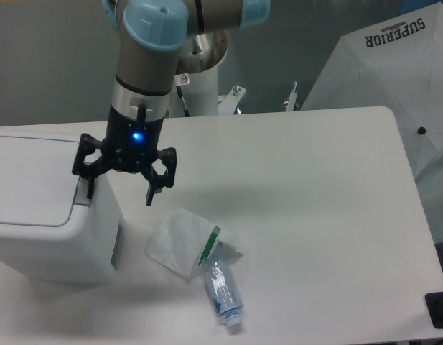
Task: Open the trash can
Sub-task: 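Push the grey lid down with the gripper to flip it open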
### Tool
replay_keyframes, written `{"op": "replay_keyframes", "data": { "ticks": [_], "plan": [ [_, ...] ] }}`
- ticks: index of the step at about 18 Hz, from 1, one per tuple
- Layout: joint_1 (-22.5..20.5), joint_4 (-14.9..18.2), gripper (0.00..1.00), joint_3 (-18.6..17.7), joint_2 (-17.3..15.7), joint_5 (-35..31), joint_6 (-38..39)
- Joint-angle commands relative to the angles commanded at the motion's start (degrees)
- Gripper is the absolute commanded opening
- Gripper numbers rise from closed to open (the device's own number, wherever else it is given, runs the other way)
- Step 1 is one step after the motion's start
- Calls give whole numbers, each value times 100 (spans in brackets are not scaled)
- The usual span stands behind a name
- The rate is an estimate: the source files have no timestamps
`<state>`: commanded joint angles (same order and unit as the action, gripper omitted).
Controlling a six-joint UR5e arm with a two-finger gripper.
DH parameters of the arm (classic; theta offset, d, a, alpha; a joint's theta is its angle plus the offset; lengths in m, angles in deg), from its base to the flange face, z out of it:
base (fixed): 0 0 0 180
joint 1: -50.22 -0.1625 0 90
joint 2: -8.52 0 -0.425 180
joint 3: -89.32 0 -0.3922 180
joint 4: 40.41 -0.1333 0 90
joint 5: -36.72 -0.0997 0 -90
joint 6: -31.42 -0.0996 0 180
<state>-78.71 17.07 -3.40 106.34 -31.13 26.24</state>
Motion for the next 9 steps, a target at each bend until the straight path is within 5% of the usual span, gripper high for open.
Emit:
{"op": "replay_keyframes", "data": {
  "ticks": [9],
  "plan": [
    [-17,-9,100,166,-61,9,-17]
  ]
}}
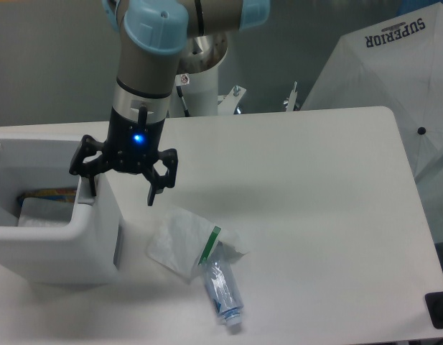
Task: Open the trash can
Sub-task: 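Push the grey lid down with the gripper to flip it open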
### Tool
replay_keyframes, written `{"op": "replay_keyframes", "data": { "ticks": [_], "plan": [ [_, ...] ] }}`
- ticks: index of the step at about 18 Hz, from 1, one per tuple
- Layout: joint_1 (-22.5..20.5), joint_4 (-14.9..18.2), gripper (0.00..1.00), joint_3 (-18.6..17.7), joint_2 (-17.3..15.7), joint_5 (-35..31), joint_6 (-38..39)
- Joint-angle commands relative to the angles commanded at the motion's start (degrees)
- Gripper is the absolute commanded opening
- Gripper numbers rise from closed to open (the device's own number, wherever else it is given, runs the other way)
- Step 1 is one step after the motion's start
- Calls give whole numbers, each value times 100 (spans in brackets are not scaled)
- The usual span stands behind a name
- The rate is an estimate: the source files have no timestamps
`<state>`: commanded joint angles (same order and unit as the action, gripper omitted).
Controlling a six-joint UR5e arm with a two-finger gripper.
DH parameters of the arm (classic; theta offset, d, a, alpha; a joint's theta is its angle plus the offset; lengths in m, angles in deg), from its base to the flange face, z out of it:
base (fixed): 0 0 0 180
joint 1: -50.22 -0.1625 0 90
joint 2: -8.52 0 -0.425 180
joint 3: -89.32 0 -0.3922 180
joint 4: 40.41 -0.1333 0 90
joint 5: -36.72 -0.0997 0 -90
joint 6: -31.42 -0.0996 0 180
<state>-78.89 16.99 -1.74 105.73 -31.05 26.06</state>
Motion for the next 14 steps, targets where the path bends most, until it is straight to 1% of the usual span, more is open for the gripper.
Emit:
{"op": "replay_keyframes", "data": {
  "ticks": [3,5,7,10,14],
  "plan": [
    [-70,18,100,237,0,-17,9],
    [-289,26,100,369,-9,-87,9],
    [-422,26,100,483,-27,-481,0],
    [-492,26,100,668,61,-1009,-35],
    [-729,35,100,616,105,-1195,-359]
  ]
}}
